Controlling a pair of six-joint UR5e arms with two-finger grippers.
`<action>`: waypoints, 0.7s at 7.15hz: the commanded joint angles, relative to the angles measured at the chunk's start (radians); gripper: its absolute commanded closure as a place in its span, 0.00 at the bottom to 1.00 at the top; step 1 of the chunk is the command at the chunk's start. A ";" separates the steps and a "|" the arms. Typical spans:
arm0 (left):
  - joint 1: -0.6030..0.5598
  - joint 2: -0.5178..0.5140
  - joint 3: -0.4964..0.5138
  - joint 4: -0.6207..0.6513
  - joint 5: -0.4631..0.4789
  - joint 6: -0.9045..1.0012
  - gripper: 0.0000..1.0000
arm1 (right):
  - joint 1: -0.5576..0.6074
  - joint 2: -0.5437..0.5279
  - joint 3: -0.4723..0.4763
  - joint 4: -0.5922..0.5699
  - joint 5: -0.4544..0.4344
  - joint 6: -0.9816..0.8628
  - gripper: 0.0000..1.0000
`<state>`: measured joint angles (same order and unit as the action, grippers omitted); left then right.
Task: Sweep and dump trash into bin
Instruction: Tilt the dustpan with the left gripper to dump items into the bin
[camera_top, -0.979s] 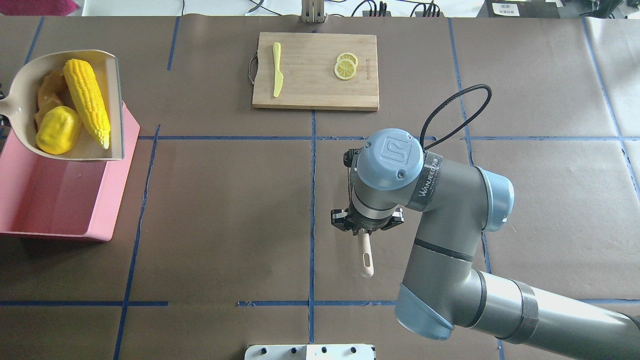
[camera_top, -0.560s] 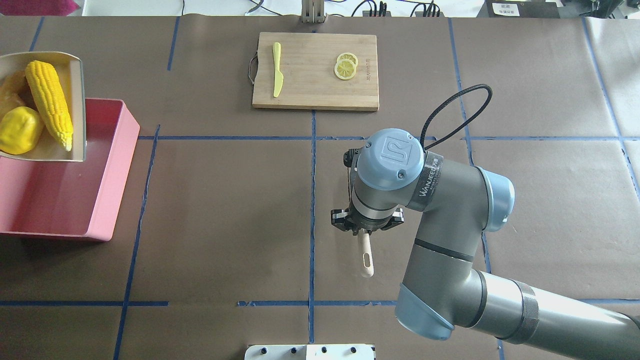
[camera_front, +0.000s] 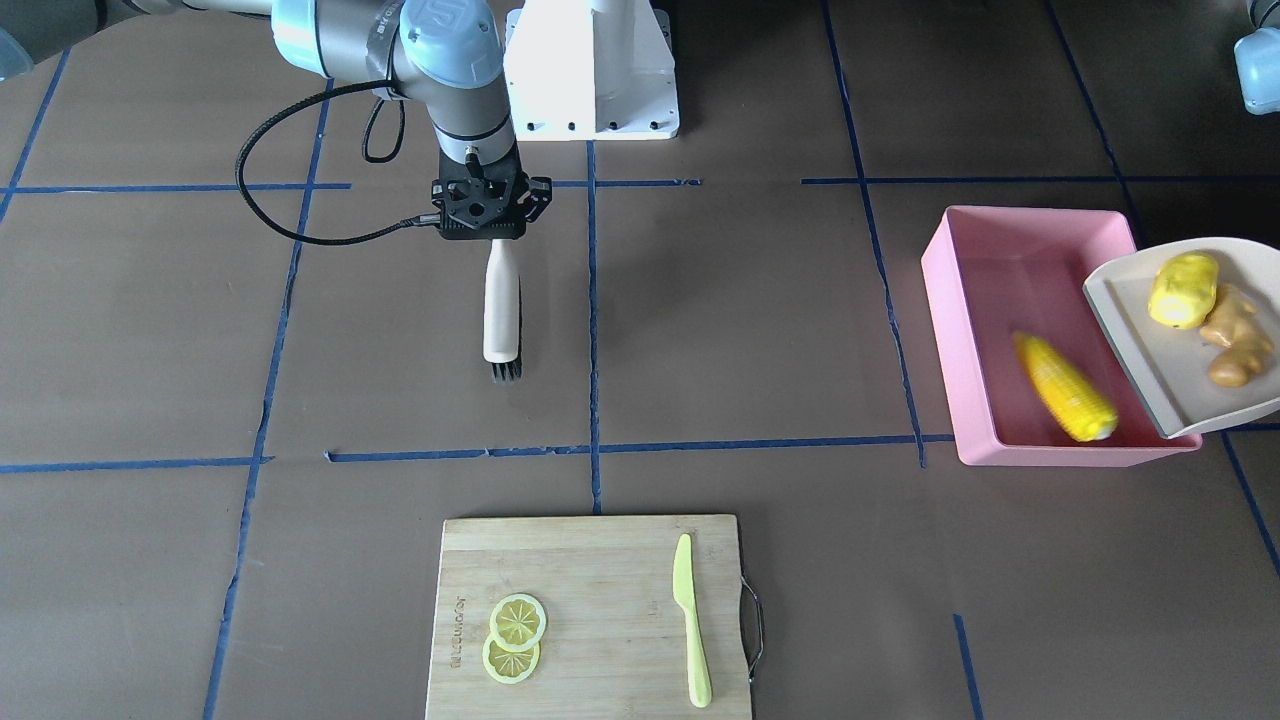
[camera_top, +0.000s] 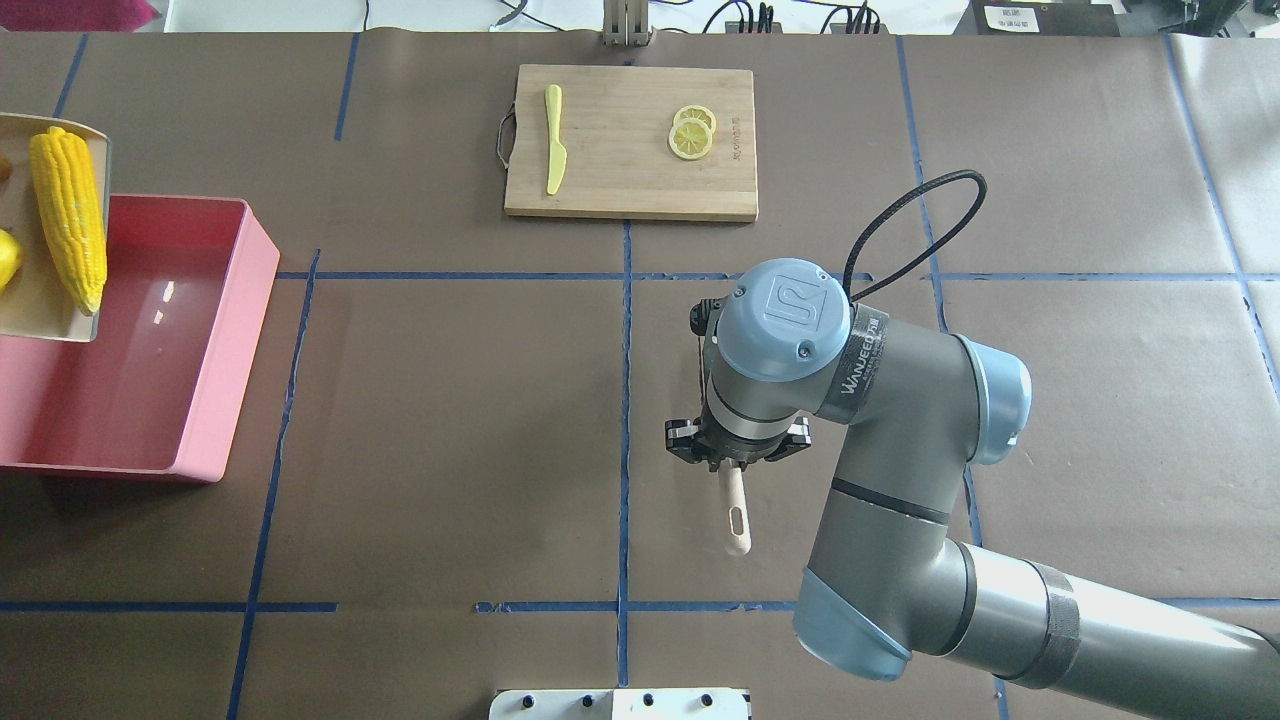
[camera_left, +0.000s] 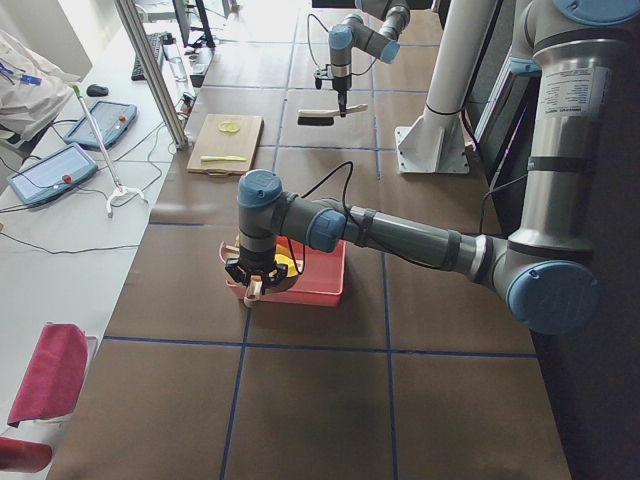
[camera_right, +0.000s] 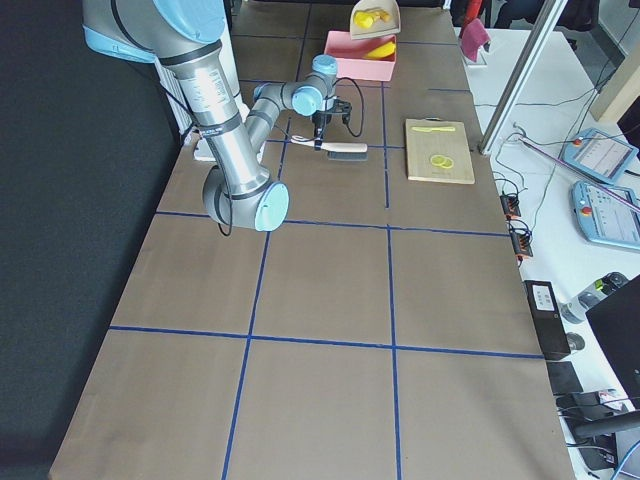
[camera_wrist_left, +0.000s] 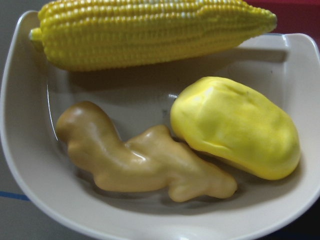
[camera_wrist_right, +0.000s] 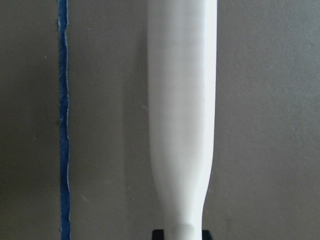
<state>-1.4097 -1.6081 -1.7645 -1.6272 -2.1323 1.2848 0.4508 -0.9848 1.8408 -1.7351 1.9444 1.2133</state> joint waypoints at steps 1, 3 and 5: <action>0.000 -0.015 -0.045 0.090 0.118 0.088 1.00 | -0.003 -0.002 0.000 0.002 -0.004 0.000 1.00; 0.003 -0.033 -0.050 0.110 0.161 0.152 1.00 | -0.004 -0.002 0.000 0.003 -0.004 0.000 1.00; 0.000 -0.064 -0.049 0.145 0.158 0.168 1.00 | -0.004 0.000 0.002 0.003 -0.004 0.000 1.00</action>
<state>-1.4075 -1.6544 -1.8136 -1.4992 -1.9761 1.4370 0.4468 -0.9855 1.8412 -1.7320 1.9405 1.2134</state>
